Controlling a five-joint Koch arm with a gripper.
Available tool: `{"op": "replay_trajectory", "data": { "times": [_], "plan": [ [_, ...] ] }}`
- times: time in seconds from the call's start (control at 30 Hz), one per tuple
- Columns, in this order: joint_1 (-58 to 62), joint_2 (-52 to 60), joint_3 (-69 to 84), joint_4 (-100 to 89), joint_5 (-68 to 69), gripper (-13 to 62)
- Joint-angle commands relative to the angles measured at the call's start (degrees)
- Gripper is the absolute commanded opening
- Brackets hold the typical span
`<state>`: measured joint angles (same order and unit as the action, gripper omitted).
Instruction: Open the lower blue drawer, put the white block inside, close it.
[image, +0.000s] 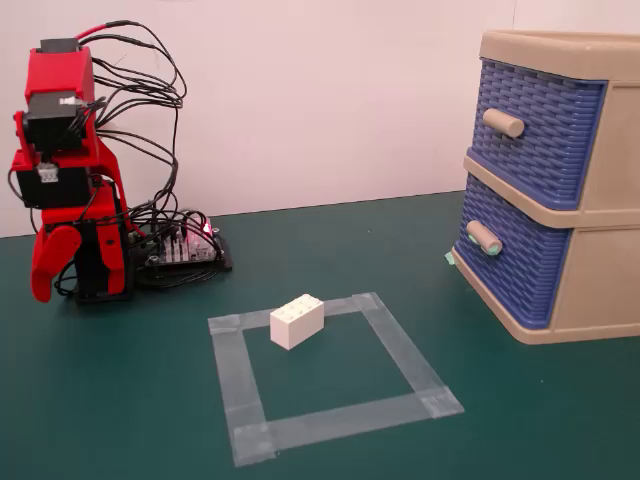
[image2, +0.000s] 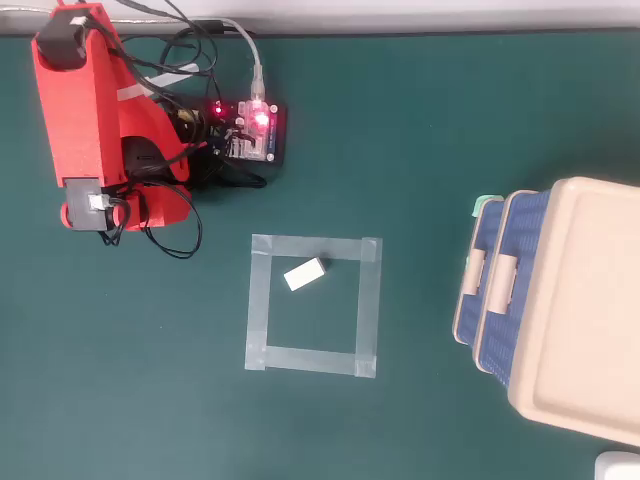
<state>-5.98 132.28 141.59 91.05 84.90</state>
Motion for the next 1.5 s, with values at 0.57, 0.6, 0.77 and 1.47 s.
{"op": "replay_trajectory", "data": {
  "times": [0.57,0.6,0.77,1.47],
  "plan": [
    [-3.5,-0.9,-39.9,16.8,14.0,33.7],
    [-7.5,-2.6,-41.7,16.1,18.4,33.7],
    [-49.2,-8.6,-44.9,-7.5,59.2,33.8],
    [-73.7,-57.0,-18.7,-145.4,83.9,33.6]
  ]
}}
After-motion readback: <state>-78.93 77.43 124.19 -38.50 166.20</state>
